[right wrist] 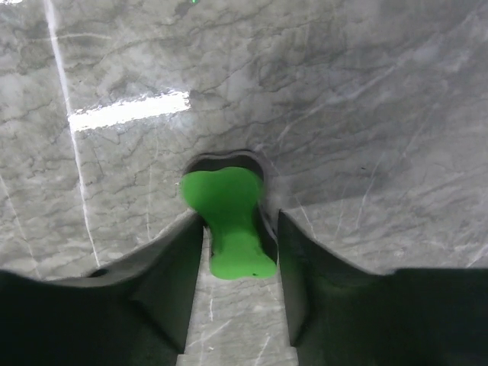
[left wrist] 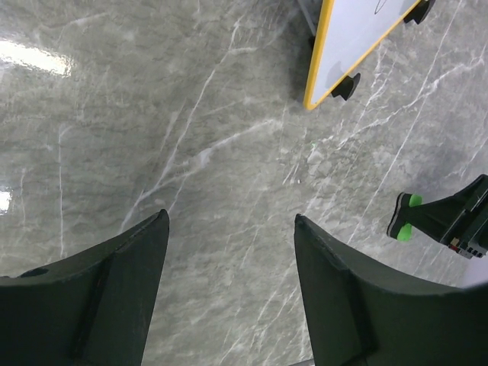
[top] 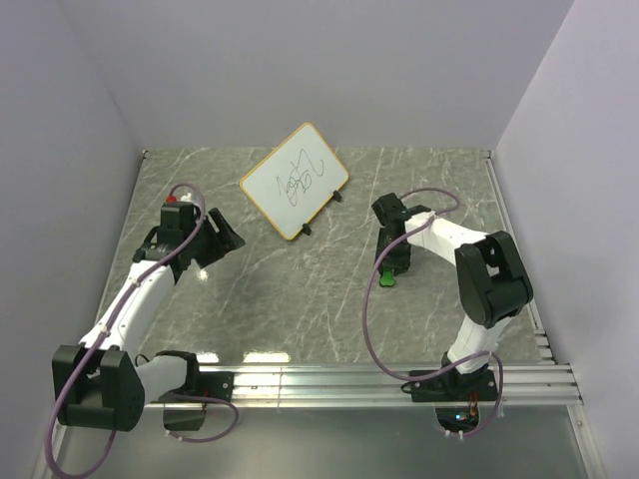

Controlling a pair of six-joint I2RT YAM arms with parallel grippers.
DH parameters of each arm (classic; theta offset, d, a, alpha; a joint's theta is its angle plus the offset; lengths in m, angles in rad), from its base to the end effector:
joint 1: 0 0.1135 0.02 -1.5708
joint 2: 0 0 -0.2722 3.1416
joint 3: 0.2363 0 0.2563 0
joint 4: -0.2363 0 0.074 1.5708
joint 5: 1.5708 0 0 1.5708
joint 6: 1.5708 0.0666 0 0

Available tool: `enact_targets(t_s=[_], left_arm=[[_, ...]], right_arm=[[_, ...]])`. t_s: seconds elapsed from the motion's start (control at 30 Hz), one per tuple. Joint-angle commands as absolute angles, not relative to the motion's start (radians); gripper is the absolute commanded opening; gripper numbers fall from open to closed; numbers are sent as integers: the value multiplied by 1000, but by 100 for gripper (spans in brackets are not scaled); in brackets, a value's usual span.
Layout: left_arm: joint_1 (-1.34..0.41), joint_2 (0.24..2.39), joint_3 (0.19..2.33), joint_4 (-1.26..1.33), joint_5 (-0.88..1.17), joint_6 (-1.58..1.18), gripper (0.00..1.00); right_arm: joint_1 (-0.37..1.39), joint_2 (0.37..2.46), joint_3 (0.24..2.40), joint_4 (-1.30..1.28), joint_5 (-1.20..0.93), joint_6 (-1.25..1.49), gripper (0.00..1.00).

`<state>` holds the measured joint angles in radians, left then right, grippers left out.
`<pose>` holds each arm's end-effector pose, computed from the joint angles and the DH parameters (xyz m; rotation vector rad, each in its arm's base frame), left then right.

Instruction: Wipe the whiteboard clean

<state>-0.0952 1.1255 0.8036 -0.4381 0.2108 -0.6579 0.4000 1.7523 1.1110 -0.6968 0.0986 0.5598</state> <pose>0.2565 -0.0385 0.2414 -0.5596 2.3273 -0.6126 0.3130 0.1252 0.1437 0.2473 2.8793 0.0294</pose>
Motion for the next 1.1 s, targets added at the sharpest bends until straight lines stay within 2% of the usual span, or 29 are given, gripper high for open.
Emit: enact_targets(t_s=[0.0, 0.17, 0.2, 0.27, 0.37, 0.4, 0.7, 0.9, 1.07], left_arm=[[-98, 1140, 839, -423, 202, -630, 71], [-98, 1173, 854, -407, 199, -630, 69], [-98, 1180, 861, -403, 195, -630, 68], [-98, 1195, 873, -402, 195, -627, 67], [-98, 1218, 885, -377, 201, -627, 57], [-98, 1224, 888, -355, 224, -623, 53], [-118, 1364, 930, -157, 336, -604, 46], [-95, 1520, 1084, -72, 356, -581, 61], [-45, 1725, 1354, -98, 455, -554, 67]], right_arm=[[414, 1750, 1124, -692, 143, 554, 44], [419, 1756, 1140, -703, 156, 543, 25], [419, 1753, 1144, -704, 161, 542, 17], [420, 1752, 1161, -722, 164, 543, 12], [420, 1743, 1206, -753, 152, 540, 2], [423, 1740, 1224, -761, 146, 538, 1], [422, 1796, 1583, -896, 41, 537, 0], [425, 1859, 1773, -971, -31, 545, 0], [429, 1891, 1864, -1011, -28, 535, 0]])
